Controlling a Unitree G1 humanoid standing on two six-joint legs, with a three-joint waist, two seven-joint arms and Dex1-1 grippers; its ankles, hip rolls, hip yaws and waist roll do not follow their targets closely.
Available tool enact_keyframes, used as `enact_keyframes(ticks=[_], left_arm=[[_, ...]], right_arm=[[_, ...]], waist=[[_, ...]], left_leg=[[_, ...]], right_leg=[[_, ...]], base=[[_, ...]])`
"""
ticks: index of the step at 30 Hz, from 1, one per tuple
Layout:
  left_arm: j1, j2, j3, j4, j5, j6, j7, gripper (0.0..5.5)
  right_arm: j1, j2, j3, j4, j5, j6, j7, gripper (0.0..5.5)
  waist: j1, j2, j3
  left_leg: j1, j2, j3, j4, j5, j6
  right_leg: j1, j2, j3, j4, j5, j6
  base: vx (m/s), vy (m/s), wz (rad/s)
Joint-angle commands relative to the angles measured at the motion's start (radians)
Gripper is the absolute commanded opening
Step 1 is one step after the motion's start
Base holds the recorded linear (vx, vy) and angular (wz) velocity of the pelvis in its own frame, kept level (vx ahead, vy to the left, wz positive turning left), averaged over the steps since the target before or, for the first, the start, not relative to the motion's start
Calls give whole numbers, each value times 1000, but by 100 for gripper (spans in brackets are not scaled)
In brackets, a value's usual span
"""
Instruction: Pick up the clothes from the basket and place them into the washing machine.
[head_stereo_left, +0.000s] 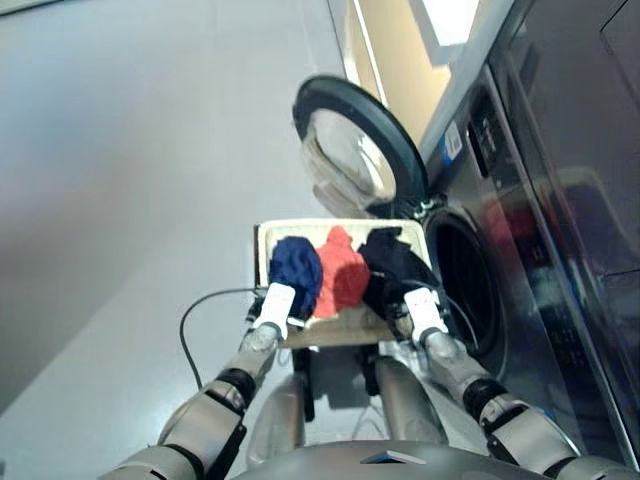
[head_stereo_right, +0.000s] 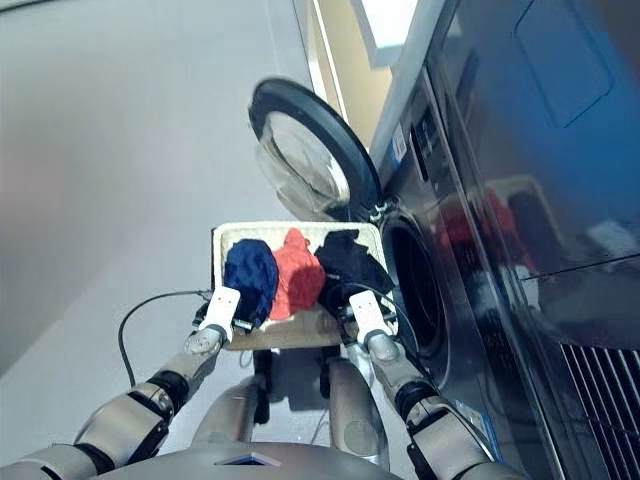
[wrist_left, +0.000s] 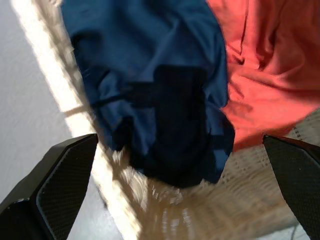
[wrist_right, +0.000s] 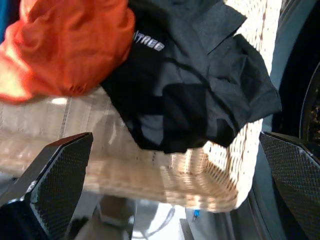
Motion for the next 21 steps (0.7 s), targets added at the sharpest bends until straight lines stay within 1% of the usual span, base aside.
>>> enact_keyframes(ticks=[1,2,3,4,6,7,8,10,11,13,14,16,17,18,21], left_arm=[[-88,42,27,-19,-27,-54,35,550],[-124,63,33,-23,-35,-56,49,550],[-143,74,38,-25,-40,-56,56,550],[-165,89,43,-25,-54,-58,65,550],[-216,123,63,-15,-89,-63,78,550],[-229,131,71,-13,-98,-60,80,550],[-227,130,70,-13,-98,-60,79,550],[-287,161,97,19,-121,-48,100,550],[-303,172,107,24,-130,-49,105,550],[-325,186,139,44,-168,-50,115,550],[-325,186,139,44,-168,-51,114,550],[-359,217,140,50,-176,-49,107,550],[-359,218,140,51,-176,-49,107,550],[-388,238,129,58,-170,-51,105,550],[-423,262,114,59,-165,-47,96,550]], right_arm=[[-61,15,30,-95,43,-71,-14,550],[-84,5,36,-149,52,-82,-17,550],[-92,3,39,-167,57,-89,-18,550],[-104,1,39,-190,65,-95,-17,550],[-128,-1,35,-230,95,-108,-19,550],[-131,-4,36,-243,96,-109,-23,550],[-129,-4,37,-242,96,-109,-23,550],[-150,0,33,-262,113,-120,-28,550],[-151,-3,33,-276,119,-121,-28,550],[-154,-1,27,-289,140,-130,-24,550],[-155,-1,27,-288,140,-130,-24,550],[-157,-3,26,-311,153,-138,-22,550],[-157,-3,26,-311,153,-138,-22,550],[-157,-6,21,-329,158,-147,-21,550],[-165,-4,15,-349,175,-154,-16,550]], waist=[[-17,-29,19],[-23,-31,23],[-27,-32,27],[-31,-32,30],[-41,-32,30],[-44,-33,28],[-40,-27,28],[-51,-28,27],[-55,-30,27],[-61,-35,23],[-61,-34,21],[-70,-40,20],[-70,-39,18],[-77,-42,18],[-84,-42,9]], left_leg=[[-51,-27,-13,134,-91,4],[-108,-20,-13,170,-102,4],[-135,-18,-11,185,-107,7],[-170,-19,-13,205,-111,8],[-235,-18,-13,238,-119,13],[-257,-14,-14,247,-121,14],[-243,-9,-20,254,-152,9],[-314,-4,-22,282,-160,12],[-336,-2,-22,290,-163,12],[-386,-1,-29,306,-166,15],[-389,-1,-30,307,-166,15],[-443,5,-39,335,-172,17],[-445,5,-39,336,-172,17],[-484,8,-40,352,-175,20],[-526,9,-44,366,-179,25]], right_leg=[[59,-28,16,-114,30,123],[5,-26,18,-86,22,119],[-22,-23,22,-75,21,119],[-53,-23,23,-61,21,118],[-118,-18,30,-39,20,116],[-135,-18,32,-36,21,115],[-124,-12,33,-27,-6,119],[-193,-7,34,-12,-3,119],[-211,-5,38,-11,-3,119],[-259,-1,38,-4,1,119],[-262,-1,38,-3,1,119],[-310,3,41,11,1,119],[-312,3,40,12,1,119],[-346,6,39,20,5,120],[-387,10,42,23,9,122]], base=[[0,0,0],[0,0,0],[-50,37,-195],[0,0,0],[0,0,0],[90,17,-5],[87,35,11],[39,54,-50],[0,0,0],[0,0,0],[0,0,0],[0,0,0],[0,0,0],[0,0,0],[0,0,0]])
